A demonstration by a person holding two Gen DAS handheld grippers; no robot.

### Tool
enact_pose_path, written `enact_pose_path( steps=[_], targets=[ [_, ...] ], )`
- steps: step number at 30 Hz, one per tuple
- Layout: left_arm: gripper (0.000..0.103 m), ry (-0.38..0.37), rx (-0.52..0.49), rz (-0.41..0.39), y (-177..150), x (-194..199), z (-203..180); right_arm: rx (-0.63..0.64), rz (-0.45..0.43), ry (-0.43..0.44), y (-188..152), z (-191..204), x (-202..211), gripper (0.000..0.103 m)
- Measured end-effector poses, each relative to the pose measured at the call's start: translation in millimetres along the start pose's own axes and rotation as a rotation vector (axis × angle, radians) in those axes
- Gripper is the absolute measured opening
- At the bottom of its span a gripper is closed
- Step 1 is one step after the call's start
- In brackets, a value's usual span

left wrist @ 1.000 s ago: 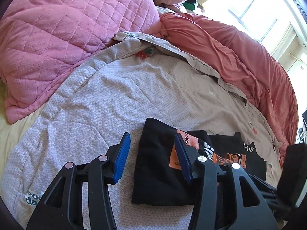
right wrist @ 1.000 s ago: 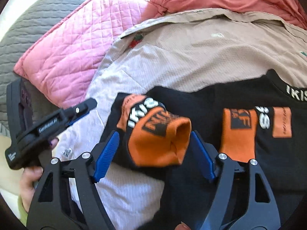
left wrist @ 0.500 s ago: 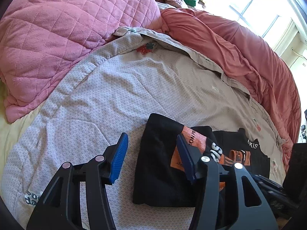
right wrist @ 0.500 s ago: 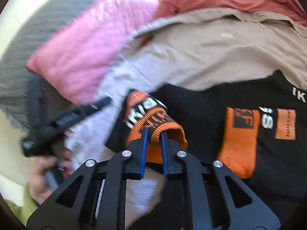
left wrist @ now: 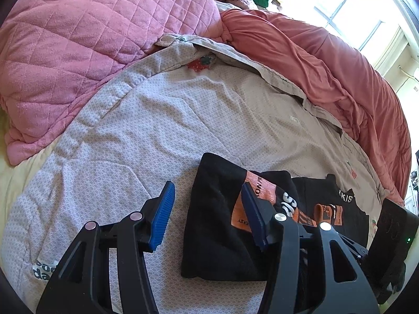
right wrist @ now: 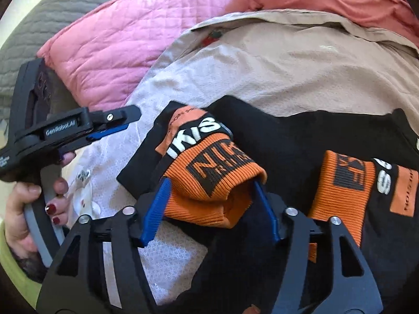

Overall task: Fold small clothes
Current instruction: 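Grasp the orange NIKE sock on the sweatshirt with the right gripper, then lift the sock with the right gripper and move it over the sweatshirt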

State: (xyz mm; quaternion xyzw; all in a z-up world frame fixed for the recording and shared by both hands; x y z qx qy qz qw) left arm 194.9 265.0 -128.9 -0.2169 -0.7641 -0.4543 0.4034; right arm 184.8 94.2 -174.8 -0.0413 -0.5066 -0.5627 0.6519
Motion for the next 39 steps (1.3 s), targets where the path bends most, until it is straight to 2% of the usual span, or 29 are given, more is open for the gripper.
enact_pose_path(
  steps=[1, 3, 6, 10, 12, 14, 16, 18, 20, 28, 29, 30, 32, 35, 39],
  targets=[
    [0.051, 0.002, 0.0, 0.006, -1, -2, 0, -0.002, 0.009, 0.022, -1, 2, 1, 0.051],
    [0.051, 0.004, 0.0, 0.022, -3, -7, 1, -0.02, 0.008, 0.108, -2, 12, 9, 0.035],
    [0.051, 0.013, -0.011, 0.052, -9, -15, -1, -0.012, 0.008, 0.167, -5, 23, 22, 0.021],
    [0.051, 0.022, -0.037, 0.086, -16, -23, -5, -0.03, 0.027, 0.181, -17, 23, 28, 0.021],
    [0.052, 0.025, -0.046, 0.097, -19, -26, -6, -0.053, 0.09, 0.114, -29, 11, 20, 0.021],
    [0.058, 0.031, -0.049, 0.116, -23, -30, -6, -0.069, 0.116, 0.085, -36, 4, 16, 0.021],
    [0.059, 0.028, -0.043, 0.121, -24, -31, -5, -0.091, 0.078, 0.1, -34, 4, 22, 0.024],
    [0.059, 0.025, -0.038, 0.107, -21, -28, -4, -0.108, 0.022, 0.112, -27, 5, 32, 0.043],
    [0.059, 0.027, -0.039, 0.089, -18, -24, -4, -0.114, -0.017, 0.111, -20, 5, 37, 0.047],
    [0.059, 0.032, -0.023, 0.064, -10, -18, 1, -0.29, -0.046, 0.167, -14, -4, 8, 0.049],
    [0.059, 0.031, -0.022, 0.062, -10, -18, 1, -0.308, -0.057, 0.178, -12, -3, 4, 0.045],
    [0.059, 0.031, -0.022, 0.06, -10, -18, 1, -0.332, -0.072, 0.21, -10, -2, 3, 0.028],
    [0.059, 0.025, -0.022, 0.052, -8, -17, 1, -0.338, -0.084, 0.249, -5, 4, 2, 0.006],
    [0.059, 0.007, -0.018, 0.027, -4, -12, 0, -0.25, -0.097, 0.204, 7, 14, 17, 0.002],
    [0.059, -0.014, -0.024, -0.013, 0, -4, -3, -0.167, -0.121, 0.112, 27, 10, 62, 0.001]
  ],
)
Point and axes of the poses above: each gripper's, at about its wrist camera, not at the fingertips, and x roughly against the way its jaws point, z to its left, y to its top, the point moved 8 cm from there along -x, roughly the way its jaws point, and after that the axes turned 6 degrees about y, right-handed, at the moved point
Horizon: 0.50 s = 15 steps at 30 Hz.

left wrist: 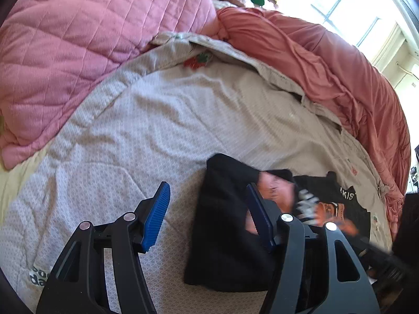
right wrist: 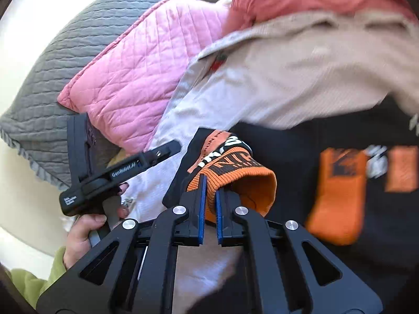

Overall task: Fold small clothes
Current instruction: 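Lift the sock with the right gripper and move it over the sweatshirt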

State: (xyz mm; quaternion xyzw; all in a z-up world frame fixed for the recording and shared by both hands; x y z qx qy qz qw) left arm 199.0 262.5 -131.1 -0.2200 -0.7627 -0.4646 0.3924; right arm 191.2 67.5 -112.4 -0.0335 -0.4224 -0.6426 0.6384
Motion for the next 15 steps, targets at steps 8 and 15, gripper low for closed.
enact_pose_path(
  steps=[8, 15],
  targets=[
    [0.059, -0.054, -0.076, -0.036, -4, 6, -31, 0.12, 0.004, -0.291, 26, -46, 91, 0.001],
    [0.059, -0.117, -0.258, -0.036, -33, 3, -94, 0.107, 0.051, -0.573, 12, -121, 144, 0.0]
  ],
)
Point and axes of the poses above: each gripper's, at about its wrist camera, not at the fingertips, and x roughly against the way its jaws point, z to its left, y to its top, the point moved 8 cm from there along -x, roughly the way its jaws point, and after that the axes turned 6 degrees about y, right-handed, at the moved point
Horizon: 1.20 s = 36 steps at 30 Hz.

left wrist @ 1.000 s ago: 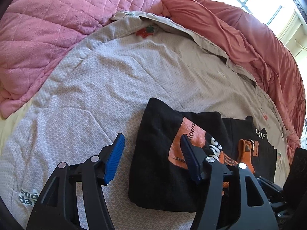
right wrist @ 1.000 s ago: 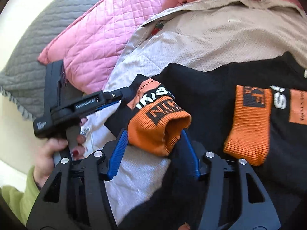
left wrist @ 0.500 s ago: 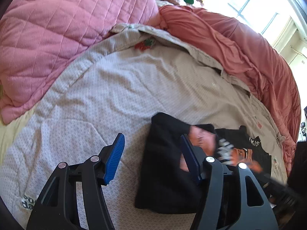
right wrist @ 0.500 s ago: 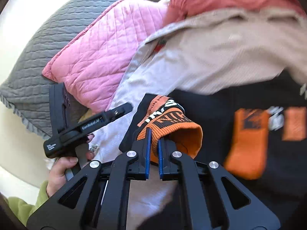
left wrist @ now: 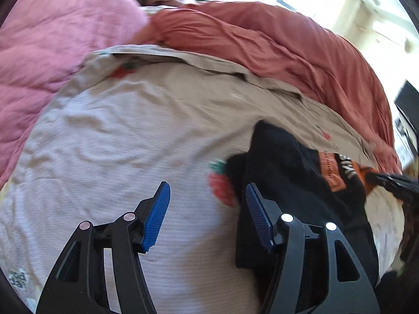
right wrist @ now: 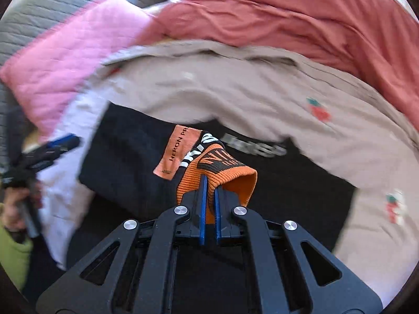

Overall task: Fold small clothes
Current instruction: 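Lift the sock with the right gripper and move it over the sweatshirt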

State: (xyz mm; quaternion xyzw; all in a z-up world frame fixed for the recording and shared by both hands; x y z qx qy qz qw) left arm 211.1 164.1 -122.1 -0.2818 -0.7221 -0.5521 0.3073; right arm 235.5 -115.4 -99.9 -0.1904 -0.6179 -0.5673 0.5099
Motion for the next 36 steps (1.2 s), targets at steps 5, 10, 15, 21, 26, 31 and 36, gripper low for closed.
enact_pose_path(
  steps=[5, 10, 15, 21, 26, 31, 36],
  targets=[
    [0.059, -0.044, -0.099, -0.043, -6, 2, -37, -0.042, 0.088, -0.148, -33, -49, -19, 0.0],
    [0.059, -0.073, -0.188, -0.066, -14, -3, -69, -0.074, 0.109, -0.203, -57, -68, -29, 0.0],
    [0.061, -0.104, -0.275, -0.034, -31, -19, -94, -0.125, 0.089, -0.16, -64, -72, -21, 0.004],
    [0.066, -0.119, -0.332, 0.019, -46, -30, -107, -0.378, -0.068, 0.019, -66, -104, 1, 0.023],
    [0.068, -0.122, -0.327, 0.056, -51, -36, -106, -0.484, -0.107, 0.139, -60, -112, -17, 0.043],
    [0.068, -0.128, -0.324, 0.054, -50, -35, -107, -0.558, -0.053, 0.17, -68, -117, -54, 0.044],
    [0.068, -0.15, -0.292, 0.016, -40, -26, -105, -0.546, -0.086, 0.239, -60, -100, -52, 0.004]
  ],
)
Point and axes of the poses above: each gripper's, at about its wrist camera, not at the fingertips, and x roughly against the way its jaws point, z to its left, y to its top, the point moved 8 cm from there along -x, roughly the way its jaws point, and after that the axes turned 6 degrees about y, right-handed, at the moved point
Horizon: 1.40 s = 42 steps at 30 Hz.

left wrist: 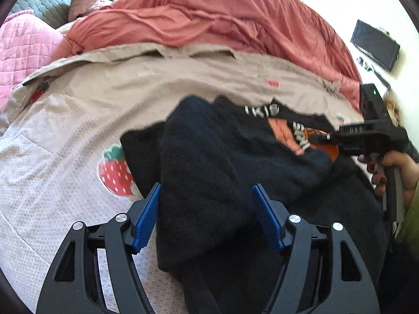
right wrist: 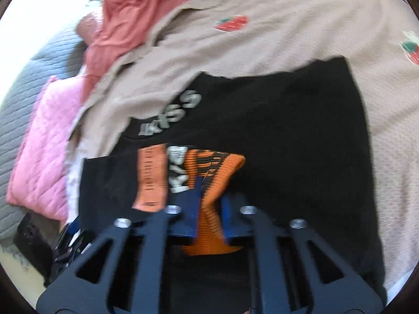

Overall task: Fold small clothes
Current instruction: 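Lift the sock with the right gripper and move it over the sweatshirt, then lower the NIKE sock onto the sweatshirt chest and open the right gripper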

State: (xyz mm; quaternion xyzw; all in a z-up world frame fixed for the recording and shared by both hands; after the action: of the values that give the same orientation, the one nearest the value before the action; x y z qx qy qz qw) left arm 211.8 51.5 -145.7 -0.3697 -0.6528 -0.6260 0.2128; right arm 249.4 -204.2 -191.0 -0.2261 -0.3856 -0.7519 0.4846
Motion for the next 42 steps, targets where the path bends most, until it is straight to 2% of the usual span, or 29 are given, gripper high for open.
enact_pose_path(
  steps=[4, 6, 8, 11, 14, 16, 18, 20, 22, 25, 26, 28, 30, 32, 35, 39, 41, 42],
  targets=[
    [0.068, -0.024, 0.09, -0.102, 20, 24, 17, 0.118, -0.078, 0.023, 11, 31, 33, 0.003],
    [0.068, -0.011, 0.129, -0.148, 27, 33, 28, 0.178, -0.119, -0.024, 19, 38, 55, 0.003],
    [0.068, -0.001, 0.167, -0.163, 29, 36, 36, 0.219, -0.128, -0.116, 27, 32, 70, 0.003],
    [0.068, -0.018, 0.17, -0.144, 27, 32, 30, 0.243, -0.087, -0.213, 29, 15, 69, 0.003],
    [0.068, -0.024, 0.099, -0.129, 23, 27, 11, 0.26, -0.042, -0.288, 23, -4, 56, 0.003],
    [0.068, -0.043, 0.066, -0.119, 20, 24, 1, 0.291, 0.001, -0.381, 16, -14, 43, 0.004],
    [0.068, -0.065, 0.038, -0.09, 15, 18, -8, 0.307, 0.012, -0.409, 8, -21, 35, 0.005],
    [0.068, -0.07, 0.023, -0.04, 8, 9, -11, 0.324, 0.004, -0.461, 6, -29, 30, 0.012],
    [0.068, -0.048, 0.017, 0.028, -3, -5, -9, 0.271, -0.016, -0.503, 7, -45, 36, 0.027],
    [0.069, -0.03, 0.054, 0.103, -16, -20, 2, 0.156, -0.106, -0.473, 8, -57, 62, 0.029],
    [0.069, -0.029, 0.064, 0.09, -13, -18, 4, 0.16, -0.13, -0.478, 9, -56, 69, 0.029],
    [0.068, -0.029, 0.052, 0.01, 0, -2, 2, 0.193, -0.187, -0.457, 7, -49, 88, 0.029],
    [0.068, -0.062, 0.033, -0.047, 8, 10, -7, 0.236, -0.205, -0.406, 2, -38, 97, 0.029],
    [0.068, -0.086, -0.003, -0.048, 7, 12, -20, 0.285, -0.189, -0.359, -4, -26, 94, 0.029],
    [0.068, -0.041, -0.09, 0.019, -8, -4, -31, 0.319, -0.133, -0.328, -17, -18, 80, 0.029],
    [0.068, -0.013, -0.118, 0.152, -31, -28, -29, 0.275, -0.071, -0.365, -33, -34, 64, 0.029],
    [0.068, -0.021, -0.111, 0.157, -32, -29, -29, 0.255, -0.026, -0.45, -39, -52, 57, 0.028],
    [0.068, -0.022, -0.109, 0.161, -32, -29, -28, 0.23, -0.018, -0.442, -42, -59, 56, 0.028]
  ],
)
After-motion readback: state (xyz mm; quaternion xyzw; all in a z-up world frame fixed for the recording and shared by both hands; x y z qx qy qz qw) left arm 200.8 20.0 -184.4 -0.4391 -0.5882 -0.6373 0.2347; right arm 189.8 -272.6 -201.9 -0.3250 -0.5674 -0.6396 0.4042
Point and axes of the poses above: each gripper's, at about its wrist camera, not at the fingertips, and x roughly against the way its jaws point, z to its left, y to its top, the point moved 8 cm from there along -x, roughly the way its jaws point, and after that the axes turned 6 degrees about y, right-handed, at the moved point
